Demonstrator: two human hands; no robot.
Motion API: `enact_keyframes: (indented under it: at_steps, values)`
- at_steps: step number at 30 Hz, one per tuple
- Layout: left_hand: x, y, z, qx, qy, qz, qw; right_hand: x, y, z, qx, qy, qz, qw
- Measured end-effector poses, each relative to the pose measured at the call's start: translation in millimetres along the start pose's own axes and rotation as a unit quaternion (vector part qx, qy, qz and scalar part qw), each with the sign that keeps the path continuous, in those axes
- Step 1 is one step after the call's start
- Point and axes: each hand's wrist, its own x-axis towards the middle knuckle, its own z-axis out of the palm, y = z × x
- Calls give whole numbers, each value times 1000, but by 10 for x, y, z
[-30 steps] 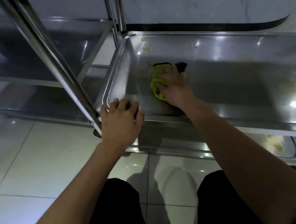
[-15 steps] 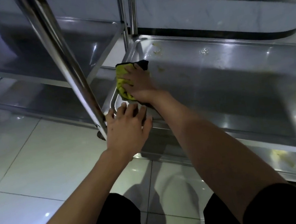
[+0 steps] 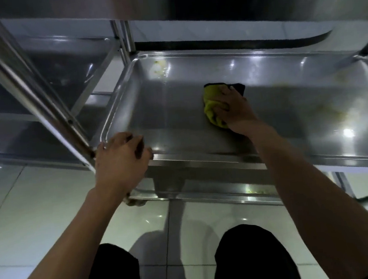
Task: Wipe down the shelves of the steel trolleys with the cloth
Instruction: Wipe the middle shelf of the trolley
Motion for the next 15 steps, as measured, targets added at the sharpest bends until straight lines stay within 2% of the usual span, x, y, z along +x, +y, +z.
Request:
enact_keyframes:
  at_steps: [3, 8, 11, 13, 15]
  values:
    - [175, 239, -78, -12, -32, -1, 999, -214, 374, -265, 4, 16, 37, 999]
    - [546, 845, -40, -78, -60, 63, 993, -633, 897, -721, -30, 69, 91, 993]
    - [594, 671, -6, -38, -55, 52, 996, -781, 1062, -874, -31, 100, 114, 988]
    - [594, 377, 12, 3, -35, 27, 999, -733, 1061, -840, -40, 95, 99, 990]
    - [579, 157, 34, 22, -49, 9, 998, -648, 1048, -776, -57, 95, 83, 990]
